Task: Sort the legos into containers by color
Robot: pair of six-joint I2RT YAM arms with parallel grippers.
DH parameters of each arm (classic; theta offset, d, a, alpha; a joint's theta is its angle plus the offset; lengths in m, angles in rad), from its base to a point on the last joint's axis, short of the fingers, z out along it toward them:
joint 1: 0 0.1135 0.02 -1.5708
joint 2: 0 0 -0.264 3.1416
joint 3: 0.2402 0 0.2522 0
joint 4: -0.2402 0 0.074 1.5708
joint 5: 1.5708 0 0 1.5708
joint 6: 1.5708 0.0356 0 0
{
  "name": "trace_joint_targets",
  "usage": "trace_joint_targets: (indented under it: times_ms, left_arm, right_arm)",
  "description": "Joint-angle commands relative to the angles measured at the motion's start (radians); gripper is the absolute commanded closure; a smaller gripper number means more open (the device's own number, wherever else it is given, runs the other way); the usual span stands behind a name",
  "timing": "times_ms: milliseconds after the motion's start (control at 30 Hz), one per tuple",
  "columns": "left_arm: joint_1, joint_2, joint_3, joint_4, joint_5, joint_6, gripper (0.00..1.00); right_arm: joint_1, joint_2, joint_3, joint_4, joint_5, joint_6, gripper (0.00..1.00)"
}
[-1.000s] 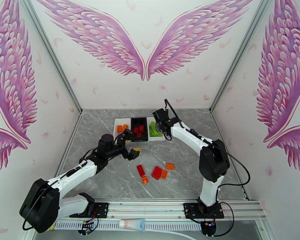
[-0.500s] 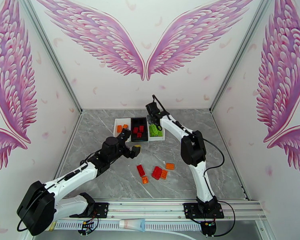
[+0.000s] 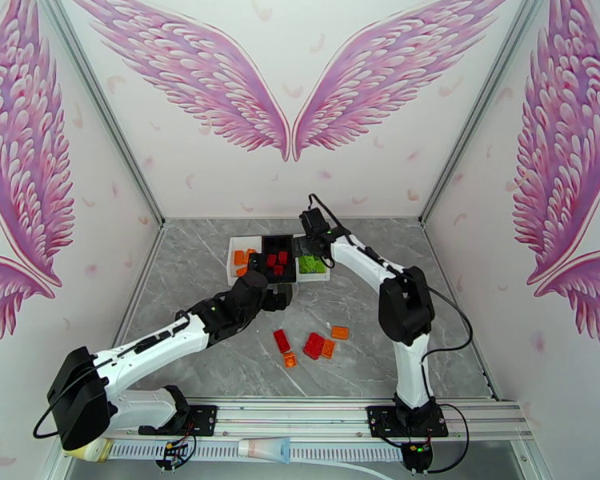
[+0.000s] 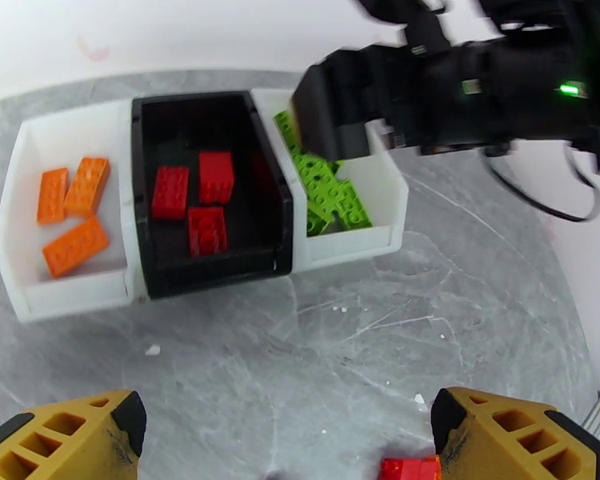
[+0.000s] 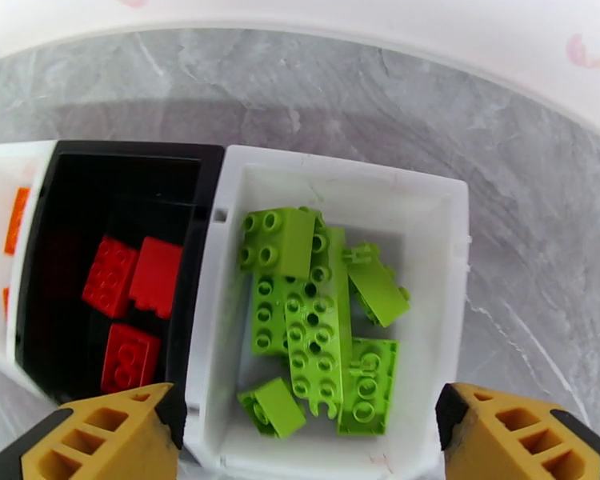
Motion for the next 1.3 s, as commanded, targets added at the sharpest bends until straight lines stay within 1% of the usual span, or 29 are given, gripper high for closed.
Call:
trace_joint_targets:
  times_ms: [0,67,167,267,367,467,533,633,733,900,967,1033,1167,1267]
  left_arm:
    - [-0.04,0.05,0.093,-0.225,-0.121,-0.209,0.01]
    - [-0.061,0.083,0.148,-0.335,-0.12,-0.279,0.01]
    - [-0.094,0.117,0.19,-0.445,-0.125,-0.375,0.01]
    - [-0.099,0.149,0.202,-0.472,-0.075,-0.432,0.01]
    - [-0.096,0.206,0.214,-0.485,-0.014,-0.48,0.01]
    - [-0.099,0.263,0.207,-0.462,0.074,-0.544,0.02]
    - [-0.104,0.295,0.204,-0.448,0.104,-0.564,0.05]
    - [-0.1,0.347,0.222,-0.45,0.15,-0.567,0.1]
    - [-0.091,0.4,0.247,-0.477,0.182,-0.574,0.11]
    - [-0.072,0.46,0.271,-0.498,0.229,-0.572,0.17]
    - [-0.069,0.478,0.277,-0.507,0.237,-0.575,0.25]
    - [-0.063,0.492,0.285,-0.515,0.245,-0.577,0.28]
    - [-0.055,0.514,0.297,-0.52,0.264,-0.573,0.39]
    - [-0.052,0.531,0.307,-0.52,0.277,-0.573,0.42]
  right_arm:
    - [-0.024,-0.142,-0.111,0.062,-0.052,-0.035,0.04]
    - [-0.044,-0.233,-0.192,0.044,-0.088,-0.013,0.03]
    - [-0.058,-0.372,-0.329,0.047,-0.127,0.001,0.03]
    - [-0.06,-0.474,-0.429,0.034,-0.154,0.005,0.03]
    - [-0.059,-0.533,-0.508,0.053,-0.171,0.01,0.03]
    - [-0.059,-0.562,-0.558,0.079,-0.177,0.021,0.03]
    - [-0.059,-0.574,-0.566,0.082,-0.186,0.026,0.03]
    - [-0.059,-0.586,-0.572,0.083,-0.193,0.016,0.03]
    - [-0.06,-0.588,-0.572,0.079,-0.187,0.006,0.03]
    - [-0.059,-0.582,-0.572,0.098,-0.192,0.022,0.03]
    - [-0.059,-0.573,-0.568,0.104,-0.205,0.016,0.03]
    - [-0.059,-0.569,-0.559,0.103,-0.218,0.008,0.03]
    - [-0.06,-0.575,-0.55,0.097,-0.216,-0.009,0.03]
    - [-0.062,-0.579,-0.554,0.096,-0.209,-0.017,0.03]
